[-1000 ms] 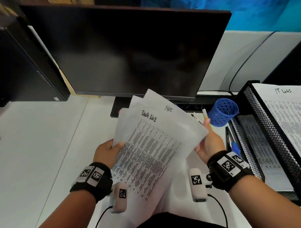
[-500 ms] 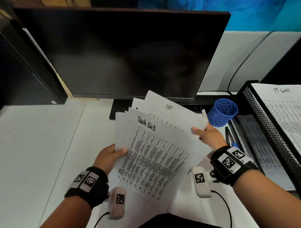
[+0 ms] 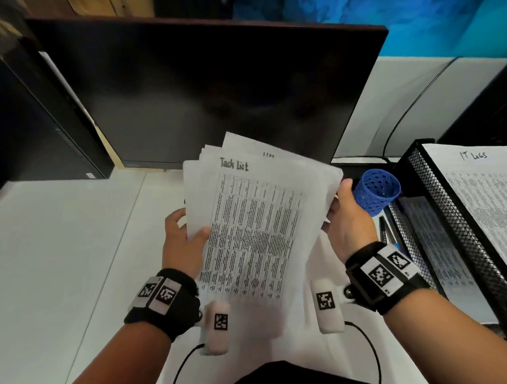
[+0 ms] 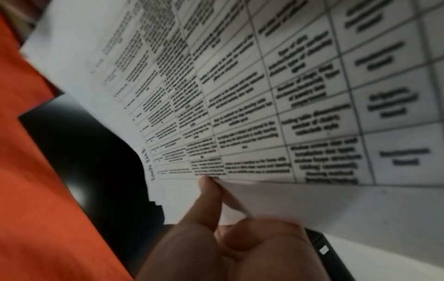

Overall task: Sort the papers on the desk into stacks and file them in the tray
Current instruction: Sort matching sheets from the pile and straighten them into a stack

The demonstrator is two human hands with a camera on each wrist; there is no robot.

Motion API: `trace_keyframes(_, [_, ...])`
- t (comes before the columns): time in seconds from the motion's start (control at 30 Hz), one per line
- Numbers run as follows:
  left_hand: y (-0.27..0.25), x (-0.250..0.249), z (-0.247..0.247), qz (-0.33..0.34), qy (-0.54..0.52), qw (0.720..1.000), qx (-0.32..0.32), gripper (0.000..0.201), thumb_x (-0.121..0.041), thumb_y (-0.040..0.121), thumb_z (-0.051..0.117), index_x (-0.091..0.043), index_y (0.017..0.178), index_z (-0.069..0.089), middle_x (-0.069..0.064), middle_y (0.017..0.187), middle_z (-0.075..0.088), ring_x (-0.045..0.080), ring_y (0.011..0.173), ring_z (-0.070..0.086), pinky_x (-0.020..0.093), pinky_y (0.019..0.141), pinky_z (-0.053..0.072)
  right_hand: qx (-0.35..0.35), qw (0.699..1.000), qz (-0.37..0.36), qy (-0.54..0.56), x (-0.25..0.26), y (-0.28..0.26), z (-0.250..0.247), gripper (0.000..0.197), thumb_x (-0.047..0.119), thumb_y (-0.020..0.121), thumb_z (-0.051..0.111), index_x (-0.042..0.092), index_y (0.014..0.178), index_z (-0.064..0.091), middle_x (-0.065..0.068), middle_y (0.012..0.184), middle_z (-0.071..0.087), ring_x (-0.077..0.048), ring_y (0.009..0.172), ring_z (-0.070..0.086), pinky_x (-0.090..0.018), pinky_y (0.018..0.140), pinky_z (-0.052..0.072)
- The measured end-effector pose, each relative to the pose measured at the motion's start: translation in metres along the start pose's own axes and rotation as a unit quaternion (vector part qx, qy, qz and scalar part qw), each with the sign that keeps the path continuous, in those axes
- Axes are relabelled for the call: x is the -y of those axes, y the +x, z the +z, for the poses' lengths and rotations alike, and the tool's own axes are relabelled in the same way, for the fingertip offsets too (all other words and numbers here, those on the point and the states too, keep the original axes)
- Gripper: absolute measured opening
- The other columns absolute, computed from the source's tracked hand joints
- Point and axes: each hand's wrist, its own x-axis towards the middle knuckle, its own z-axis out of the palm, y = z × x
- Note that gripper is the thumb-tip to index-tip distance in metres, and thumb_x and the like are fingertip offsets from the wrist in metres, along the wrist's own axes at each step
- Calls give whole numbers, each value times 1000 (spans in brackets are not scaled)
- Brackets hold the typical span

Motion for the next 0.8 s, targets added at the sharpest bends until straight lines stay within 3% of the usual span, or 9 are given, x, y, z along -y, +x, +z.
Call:
trace_keyframes(0.1, [-2,-6,0,26,-22,999,22,36,-17,90,57,-25,123,49,-8,110,65,14,102,61,31,88,47,31,994,-48,-98,-2,-10,1,29,28,91,55,26,120,53,8,115,67,-9,106,63,-37,91,50])
trace_keyframes(0.2, [-9,-15,3,50,-69,995,55,37,-19,90,55,-32,124,53,-12,113,67,8,109,61,31,92,45,-1,981,-104,-164,-6,-13,1,38,4,93,49,23,126,47,5,119,63,-12,113,58,-39,101,45])
trace_keyframes(0.3, [-19,-24,6,67,-131,988,50,35,-13,91,55,-34,119,55,-15,113,66,2,110,58,25,95,43,-48,969,-174,-171,5,-18,6,27,5,95,46,20,117,48,12,101,61,-5,99,57,-28,94,43])
trace_keyframes(0.4, [-28,-27,5,85,-154,983,51,39,-7,93,51,-39,116,49,-22,111,63,-5,107,57,14,89,43,-21,952,-261,-160,20,-30,7,28,3,95,46,18,118,45,15,103,57,2,97,55,-18,91,45])
trace_keyframes(0.53, [-31,-21,6,91,-128,984,84,41,-8,94,49,-34,125,41,-26,113,57,-10,106,53,7,85,41,-11,941,-267,-206,13,-41,2,25,20,88,59,28,107,45,0,104,59,-14,99,59,-30,88,49])
trace_keyframes(0.6, [-33,-20,11,89,-99,987,93,32,-12,95,50,-39,112,47,-18,112,59,1,109,54,13,91,40,-25,944,-238,-226,6,-44,1,30,33,85,65,21,104,45,-11,102,59,-21,98,59,-37,87,51])
trace_keyframes(0.67, [-34,-22,16,94,-70,988,98,25,-19,94,51,-42,104,48,-11,114,60,9,114,52,22,98,39,-27,947,-226,-224,3,-45,0,36,23,86,65,13,113,43,3,103,59,1,98,58,-20,86,49])
trace_keyframes(0.73, [-33,-28,20,104,-73,987,98,29,-17,95,51,-38,112,40,-19,110,56,5,109,53,12,88,41,-30,944,-236,-229,6,-44,1,35,9,89,59,15,119,41,20,106,54,17,98,52,-3,83,43])
trace_keyframes(0.8, [-31,-37,23,125,-75,985,90,38,-14,96,48,-36,124,34,-26,110,52,-8,103,51,1,73,41,-44,938,-241,-244,7,-44,2,30,3,92,52,20,115,43,19,102,55,20,92,51,3,76,40])
